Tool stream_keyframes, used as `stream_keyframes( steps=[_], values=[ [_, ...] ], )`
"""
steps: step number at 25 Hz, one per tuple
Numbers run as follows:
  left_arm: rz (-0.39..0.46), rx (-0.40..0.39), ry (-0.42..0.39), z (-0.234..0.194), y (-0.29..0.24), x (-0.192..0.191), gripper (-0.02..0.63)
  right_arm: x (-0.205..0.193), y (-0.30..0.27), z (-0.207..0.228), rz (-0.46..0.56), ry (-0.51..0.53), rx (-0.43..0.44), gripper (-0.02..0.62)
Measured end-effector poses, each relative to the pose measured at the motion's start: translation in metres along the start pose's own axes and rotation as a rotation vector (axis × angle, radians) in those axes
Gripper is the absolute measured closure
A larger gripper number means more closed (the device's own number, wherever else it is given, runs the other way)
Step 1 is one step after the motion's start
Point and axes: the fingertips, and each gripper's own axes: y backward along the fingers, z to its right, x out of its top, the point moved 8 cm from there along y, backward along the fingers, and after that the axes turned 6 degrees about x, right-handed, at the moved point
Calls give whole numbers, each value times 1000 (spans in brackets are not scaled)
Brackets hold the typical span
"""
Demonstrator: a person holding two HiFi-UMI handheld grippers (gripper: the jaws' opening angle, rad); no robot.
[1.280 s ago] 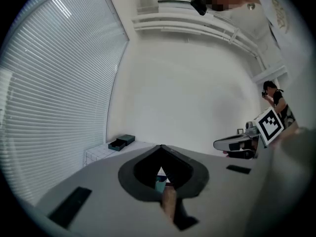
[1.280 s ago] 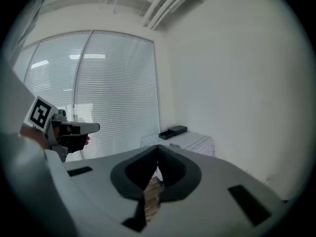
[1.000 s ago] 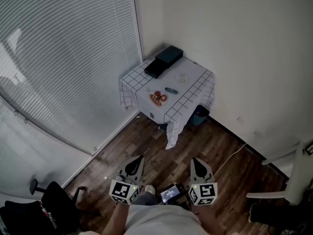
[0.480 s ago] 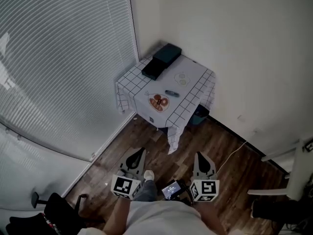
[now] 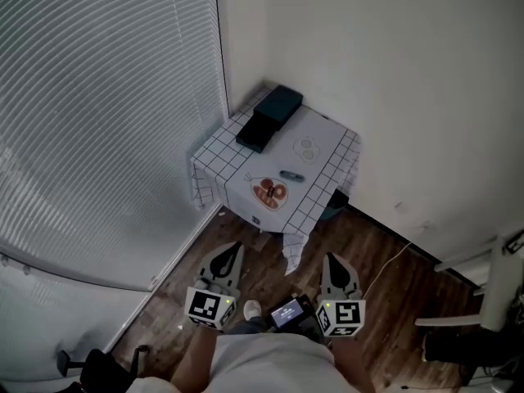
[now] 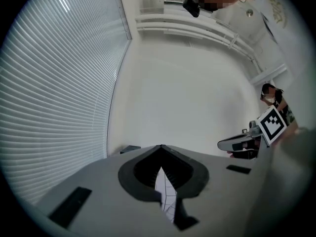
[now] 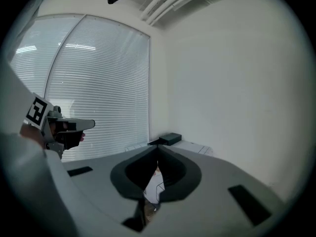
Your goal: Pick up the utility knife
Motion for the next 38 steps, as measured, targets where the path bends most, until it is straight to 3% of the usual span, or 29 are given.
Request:
stream_keyframes(
  steps=[10, 27, 30, 38],
  values=[
    [-7, -34, 0, -27, -47, -5, 600, 7, -35, 9, -14, 2, -16, 589],
    [-66, -54, -54, -36, -236, -8, 600, 15, -185, 129, -67, -25, 94, 589],
    [-80, -45, -31, -33, -261, -11, 600, 15, -202, 145, -74, -30, 124, 589],
    [-166, -102, -117, -28, -307, -22, 600, 14, -228, 167, -103, -42, 152, 589]
  ],
)
